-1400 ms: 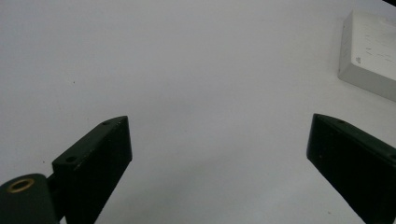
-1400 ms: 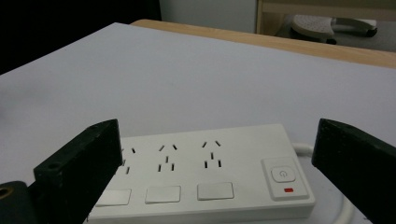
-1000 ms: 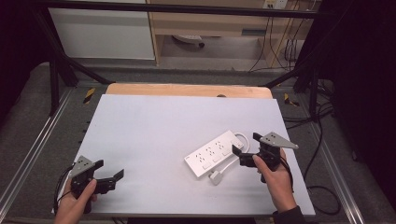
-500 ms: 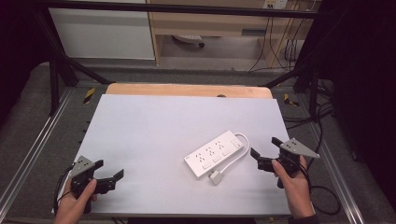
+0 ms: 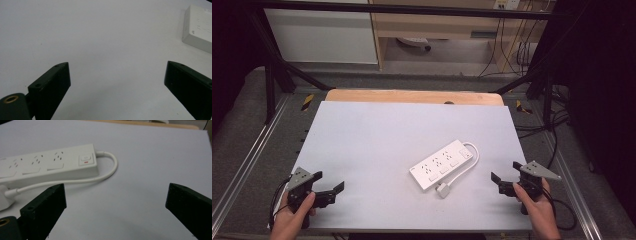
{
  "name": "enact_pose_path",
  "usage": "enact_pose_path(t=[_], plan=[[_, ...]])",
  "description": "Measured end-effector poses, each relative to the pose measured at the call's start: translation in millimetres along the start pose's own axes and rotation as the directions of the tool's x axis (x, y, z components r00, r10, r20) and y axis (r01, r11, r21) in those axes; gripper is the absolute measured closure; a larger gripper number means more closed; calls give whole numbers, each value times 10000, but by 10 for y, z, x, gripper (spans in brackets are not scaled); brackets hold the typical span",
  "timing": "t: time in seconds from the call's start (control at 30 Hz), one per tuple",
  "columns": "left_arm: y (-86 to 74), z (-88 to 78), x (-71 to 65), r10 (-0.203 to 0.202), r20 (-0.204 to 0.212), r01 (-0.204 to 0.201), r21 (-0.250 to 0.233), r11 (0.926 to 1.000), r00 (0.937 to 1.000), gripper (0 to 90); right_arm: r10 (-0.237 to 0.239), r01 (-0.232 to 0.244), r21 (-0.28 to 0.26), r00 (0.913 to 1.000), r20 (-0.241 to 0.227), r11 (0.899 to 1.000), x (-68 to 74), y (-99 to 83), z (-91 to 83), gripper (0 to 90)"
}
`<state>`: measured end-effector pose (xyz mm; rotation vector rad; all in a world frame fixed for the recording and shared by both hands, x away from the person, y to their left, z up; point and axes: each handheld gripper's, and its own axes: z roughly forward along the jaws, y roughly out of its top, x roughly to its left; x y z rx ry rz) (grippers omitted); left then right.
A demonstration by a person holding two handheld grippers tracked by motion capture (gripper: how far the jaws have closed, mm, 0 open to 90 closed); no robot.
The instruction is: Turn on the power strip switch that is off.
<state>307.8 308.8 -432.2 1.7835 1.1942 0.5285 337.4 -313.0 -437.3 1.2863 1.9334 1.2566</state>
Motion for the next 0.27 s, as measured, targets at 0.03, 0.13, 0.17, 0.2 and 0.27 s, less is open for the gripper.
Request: enact_pose_path(t=[0.03,0.13,0.17,0.2,0.27], plan=[[1,3,-3,-21,12,21,-32,10000,10000,66,-28,29,158,10000,-53,9999,-1,-17,28,38],[1,6,-6,5,34,-5,-22,10000,10000,66,-157,167,685,9998,-152,9975,31,-50,137,40],[2,5,-5,17,25,-17,-23,10000,10000,66,-240,253,881,9996,-161,9958,42,-60,180,41],[2,2,-4,19,31,-19,-21,10000,10000,66,-264,283,1109,9995,-181,9934,52,-64,219,41],[3,3,-4,4,27,-4,-35,10000,10000,66,-291,299,1325,9995,-75,9907,68,-65,288,43]])
